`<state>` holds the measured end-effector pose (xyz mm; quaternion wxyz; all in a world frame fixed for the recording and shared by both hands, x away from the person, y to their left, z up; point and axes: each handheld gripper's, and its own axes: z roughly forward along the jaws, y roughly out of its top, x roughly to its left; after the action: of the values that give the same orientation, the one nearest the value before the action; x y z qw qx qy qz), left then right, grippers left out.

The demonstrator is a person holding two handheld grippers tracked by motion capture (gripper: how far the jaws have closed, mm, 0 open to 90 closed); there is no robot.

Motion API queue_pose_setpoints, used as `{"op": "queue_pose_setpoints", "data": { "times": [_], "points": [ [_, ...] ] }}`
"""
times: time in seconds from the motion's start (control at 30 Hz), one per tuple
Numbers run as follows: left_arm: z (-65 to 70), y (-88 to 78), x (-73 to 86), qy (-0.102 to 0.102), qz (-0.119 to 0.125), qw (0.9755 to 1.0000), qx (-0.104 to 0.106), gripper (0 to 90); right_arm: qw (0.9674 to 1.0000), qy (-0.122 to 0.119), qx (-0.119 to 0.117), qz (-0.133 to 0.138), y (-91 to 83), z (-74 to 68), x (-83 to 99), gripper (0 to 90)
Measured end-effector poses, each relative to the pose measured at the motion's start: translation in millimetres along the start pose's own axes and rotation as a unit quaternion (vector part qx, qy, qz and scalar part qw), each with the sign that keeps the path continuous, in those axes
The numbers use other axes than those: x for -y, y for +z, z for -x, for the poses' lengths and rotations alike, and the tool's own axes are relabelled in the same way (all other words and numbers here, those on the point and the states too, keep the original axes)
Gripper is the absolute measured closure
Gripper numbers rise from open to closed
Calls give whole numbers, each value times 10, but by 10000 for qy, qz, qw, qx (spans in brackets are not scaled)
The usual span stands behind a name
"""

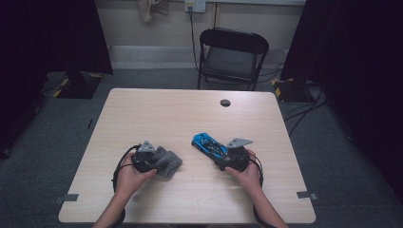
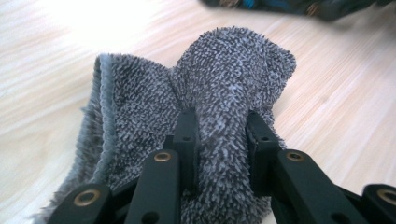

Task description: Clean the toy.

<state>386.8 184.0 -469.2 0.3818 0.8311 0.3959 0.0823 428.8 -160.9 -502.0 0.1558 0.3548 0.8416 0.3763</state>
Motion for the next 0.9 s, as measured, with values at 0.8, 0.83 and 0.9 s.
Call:
{"op": "queue_pose_setpoints", "data": {
  "times": [0.8,0.83,0.9],
  "points": [
    [549,693,-857,288,653,9950,704,710,10000,-2,0,1,0,0,0,256],
    [572,729,-876,299,670,9947,714,710,10000,-2,0,2,0,0,0,255],
    [608,784,-910,289,685,9940,801,709,10000,-3,1,1,0,0,0,256]
  ]
}}
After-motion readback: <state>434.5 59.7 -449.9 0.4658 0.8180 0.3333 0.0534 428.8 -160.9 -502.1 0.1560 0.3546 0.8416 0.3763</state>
